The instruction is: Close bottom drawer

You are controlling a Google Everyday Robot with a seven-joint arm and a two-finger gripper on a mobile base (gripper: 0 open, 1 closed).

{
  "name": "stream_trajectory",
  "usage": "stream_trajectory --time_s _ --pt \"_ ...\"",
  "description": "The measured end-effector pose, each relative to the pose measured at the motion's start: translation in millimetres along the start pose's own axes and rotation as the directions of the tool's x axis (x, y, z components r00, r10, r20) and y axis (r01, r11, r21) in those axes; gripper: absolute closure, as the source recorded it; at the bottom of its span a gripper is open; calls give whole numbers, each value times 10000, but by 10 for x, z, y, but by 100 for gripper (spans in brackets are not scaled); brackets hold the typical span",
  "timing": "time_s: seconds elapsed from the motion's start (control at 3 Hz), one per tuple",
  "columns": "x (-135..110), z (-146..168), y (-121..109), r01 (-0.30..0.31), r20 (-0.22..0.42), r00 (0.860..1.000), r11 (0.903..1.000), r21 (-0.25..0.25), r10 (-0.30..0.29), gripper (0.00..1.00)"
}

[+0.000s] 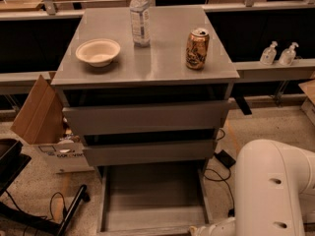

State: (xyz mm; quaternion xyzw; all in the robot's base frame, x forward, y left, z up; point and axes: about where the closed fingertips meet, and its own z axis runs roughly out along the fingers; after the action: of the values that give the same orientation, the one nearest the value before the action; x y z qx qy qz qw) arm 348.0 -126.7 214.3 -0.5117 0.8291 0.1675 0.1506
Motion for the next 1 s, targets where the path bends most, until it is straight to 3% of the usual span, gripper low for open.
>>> stream_trajectory --time_s 0.67,1.0 --pt "-1 -3 1 0 0 10000 10000 -1 0 36" --pt "-3 -5 1 0 0 10000 10000 -1 0 4"
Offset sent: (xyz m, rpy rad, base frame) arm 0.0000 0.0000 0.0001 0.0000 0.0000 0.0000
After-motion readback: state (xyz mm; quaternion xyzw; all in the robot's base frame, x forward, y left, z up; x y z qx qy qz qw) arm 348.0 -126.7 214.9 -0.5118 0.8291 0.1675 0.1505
